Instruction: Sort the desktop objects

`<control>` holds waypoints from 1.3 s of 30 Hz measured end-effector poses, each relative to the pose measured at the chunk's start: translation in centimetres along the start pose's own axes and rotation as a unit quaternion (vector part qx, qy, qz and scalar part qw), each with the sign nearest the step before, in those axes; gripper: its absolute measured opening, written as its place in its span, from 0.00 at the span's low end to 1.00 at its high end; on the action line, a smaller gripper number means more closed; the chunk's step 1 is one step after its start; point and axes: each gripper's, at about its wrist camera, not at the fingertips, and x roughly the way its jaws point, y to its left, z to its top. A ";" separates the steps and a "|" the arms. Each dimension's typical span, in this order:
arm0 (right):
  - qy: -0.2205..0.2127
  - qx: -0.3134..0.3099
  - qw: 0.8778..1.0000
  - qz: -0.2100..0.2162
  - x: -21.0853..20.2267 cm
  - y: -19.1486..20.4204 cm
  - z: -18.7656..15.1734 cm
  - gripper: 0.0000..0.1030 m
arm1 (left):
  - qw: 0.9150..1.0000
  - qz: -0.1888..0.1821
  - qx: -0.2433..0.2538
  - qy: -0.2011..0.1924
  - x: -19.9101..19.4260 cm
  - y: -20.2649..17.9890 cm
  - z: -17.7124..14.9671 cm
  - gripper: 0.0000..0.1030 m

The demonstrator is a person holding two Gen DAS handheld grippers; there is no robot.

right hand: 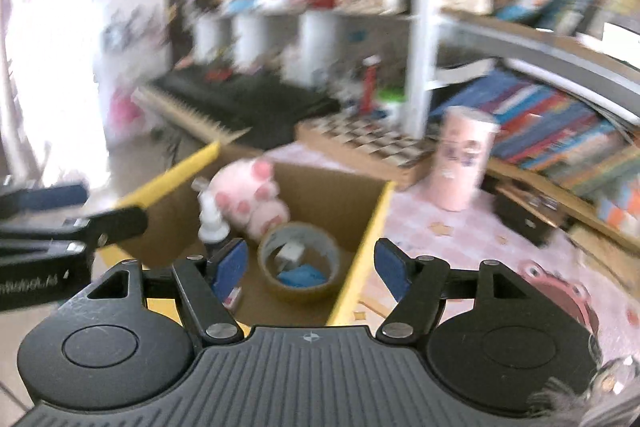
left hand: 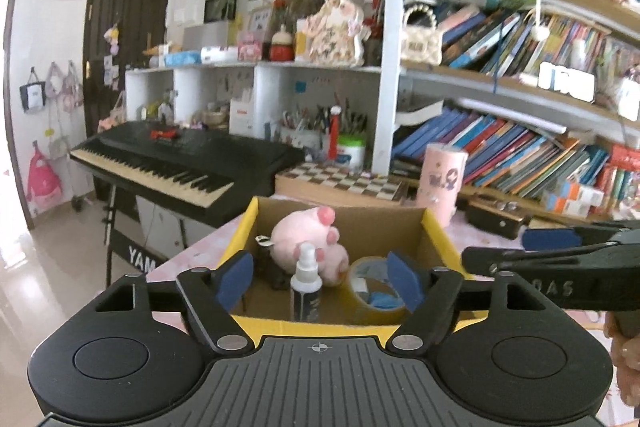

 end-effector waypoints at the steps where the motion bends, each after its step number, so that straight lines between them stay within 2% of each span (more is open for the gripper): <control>1: -0.008 0.011 1.000 -0.010 -0.8 0.1 -0.3 0.66 | 1.000 -0.003 0.001 -0.004 -0.5 0.0 -0.2 0.80; 6: -0.038 0.044 0.997 -0.054 -4.6 1.1 -2.4 0.66 | 1.000 -0.016 0.002 -0.001 -2.8 0.6 -1.5 0.82; 12: -0.039 0.082 0.991 -0.103 -8.4 2.8 -5.5 0.68 | 1.000 -0.028 0.003 0.010 -5.9 1.2 -3.7 0.84; 15: -0.039 0.093 0.986 -0.129 -10.0 3.7 -7.0 0.72 | 1.000 -0.024 0.007 0.004 -7.3 1.5 -4.7 0.92; 19: -0.043 0.089 0.982 -0.162 -11.5 5.0 -8.8 0.81 | 1.000 -0.023 0.020 0.000 -8.4 1.5 -5.8 0.95; 29: -0.009 0.109 0.975 -0.195 -14.6 5.7 -12.4 0.91 | 0.997 -0.054 0.046 0.031 -10.1 0.6 -7.9 0.96; 39: 0.024 0.144 0.965 -0.219 -15.8 4.4 -14.8 0.95 | 0.995 -0.057 0.060 0.055 -10.1 -0.7 -9.2 0.96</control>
